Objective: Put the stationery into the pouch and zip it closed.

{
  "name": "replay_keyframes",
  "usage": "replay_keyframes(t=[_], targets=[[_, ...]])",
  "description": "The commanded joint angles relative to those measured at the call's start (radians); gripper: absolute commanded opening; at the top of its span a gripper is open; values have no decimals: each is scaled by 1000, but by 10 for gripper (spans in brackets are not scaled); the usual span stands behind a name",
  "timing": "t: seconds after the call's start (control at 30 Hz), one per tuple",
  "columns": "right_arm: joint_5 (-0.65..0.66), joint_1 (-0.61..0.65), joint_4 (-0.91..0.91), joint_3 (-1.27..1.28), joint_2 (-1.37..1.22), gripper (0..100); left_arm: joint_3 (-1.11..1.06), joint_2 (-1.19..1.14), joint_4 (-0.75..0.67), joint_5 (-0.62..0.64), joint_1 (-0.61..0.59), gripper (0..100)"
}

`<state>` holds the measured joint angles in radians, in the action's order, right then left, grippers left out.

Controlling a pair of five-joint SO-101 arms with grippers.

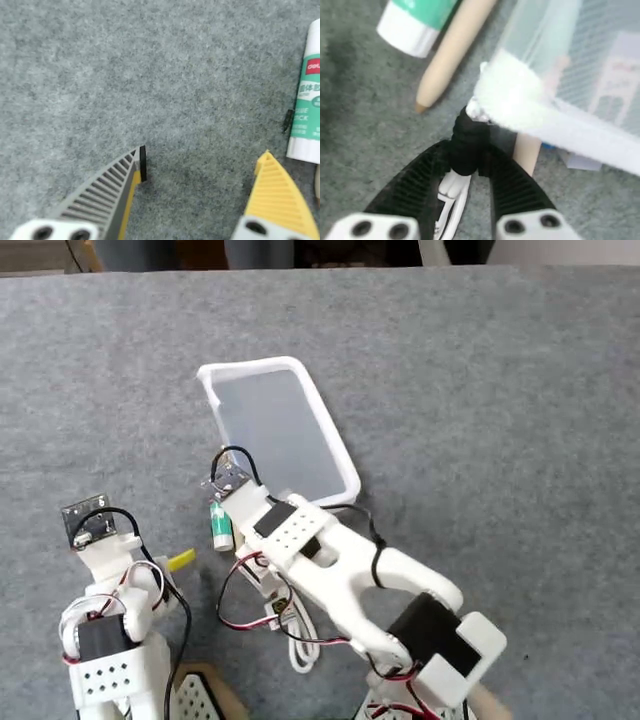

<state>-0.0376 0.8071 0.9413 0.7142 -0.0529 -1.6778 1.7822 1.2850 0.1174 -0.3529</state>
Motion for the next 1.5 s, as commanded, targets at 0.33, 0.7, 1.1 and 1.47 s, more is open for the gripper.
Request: replay_keyframes(t=[0.33,0.7,1.1,1.47], targets=[[37,2,100,-8,483,11,-1,9,-20,11,-7,355],[226,0,175,-1,862,11,2,9,-20,49,-5,359],[226,-5,212,4,944,11,354,9,55,58,254,463],[224,-57,216,2,947,11,512,9,84,52,285,408]])
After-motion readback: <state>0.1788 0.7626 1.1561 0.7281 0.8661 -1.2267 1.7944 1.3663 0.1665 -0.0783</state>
